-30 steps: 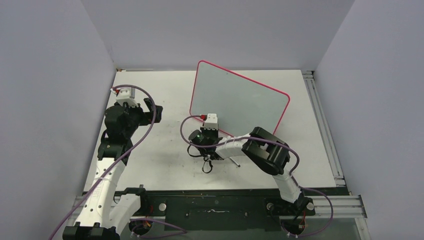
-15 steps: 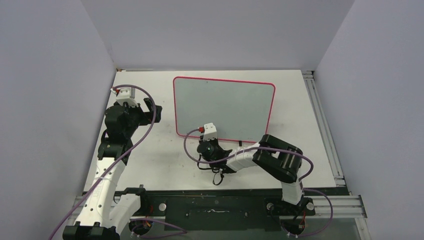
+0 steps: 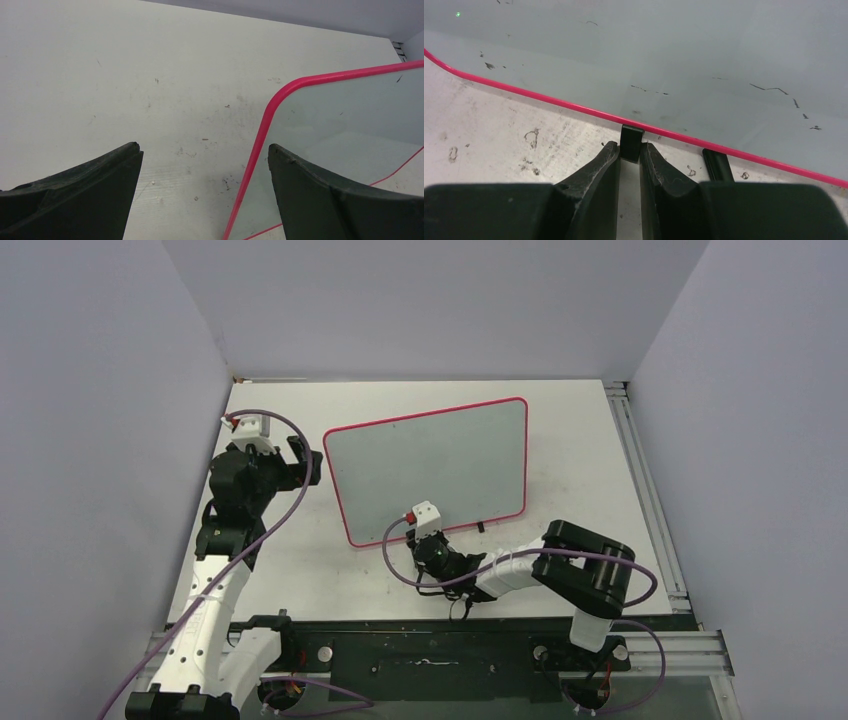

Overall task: Write a sentence on the whiteboard
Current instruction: Adjust the whiteboard at the center of the board.

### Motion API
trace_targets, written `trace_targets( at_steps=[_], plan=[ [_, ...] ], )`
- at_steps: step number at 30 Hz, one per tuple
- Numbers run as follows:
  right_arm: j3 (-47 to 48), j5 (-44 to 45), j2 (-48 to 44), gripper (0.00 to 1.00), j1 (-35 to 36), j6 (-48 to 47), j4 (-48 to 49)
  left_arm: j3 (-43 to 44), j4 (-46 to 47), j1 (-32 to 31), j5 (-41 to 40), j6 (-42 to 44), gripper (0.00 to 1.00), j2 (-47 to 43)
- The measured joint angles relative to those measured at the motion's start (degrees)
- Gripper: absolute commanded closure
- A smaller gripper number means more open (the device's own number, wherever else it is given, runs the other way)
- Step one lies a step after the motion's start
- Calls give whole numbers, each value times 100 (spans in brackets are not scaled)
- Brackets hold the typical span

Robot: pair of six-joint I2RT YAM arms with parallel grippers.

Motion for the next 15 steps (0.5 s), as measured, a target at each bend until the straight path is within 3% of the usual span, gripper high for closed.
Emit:
trace_targets(
  at_steps=[6,8,15],
  plan=[
    [-247,-201,-186,95,33,-37,103,-4,-9,0,-138,24,4,-175],
    [-275,-247,-219,91,33,-48,103,-4,-9,0,-184,37,4,-273],
    [-291,-402,-378,45,39,-92,-70,-17,-7,0,-280,61,4,-492]
  ],
)
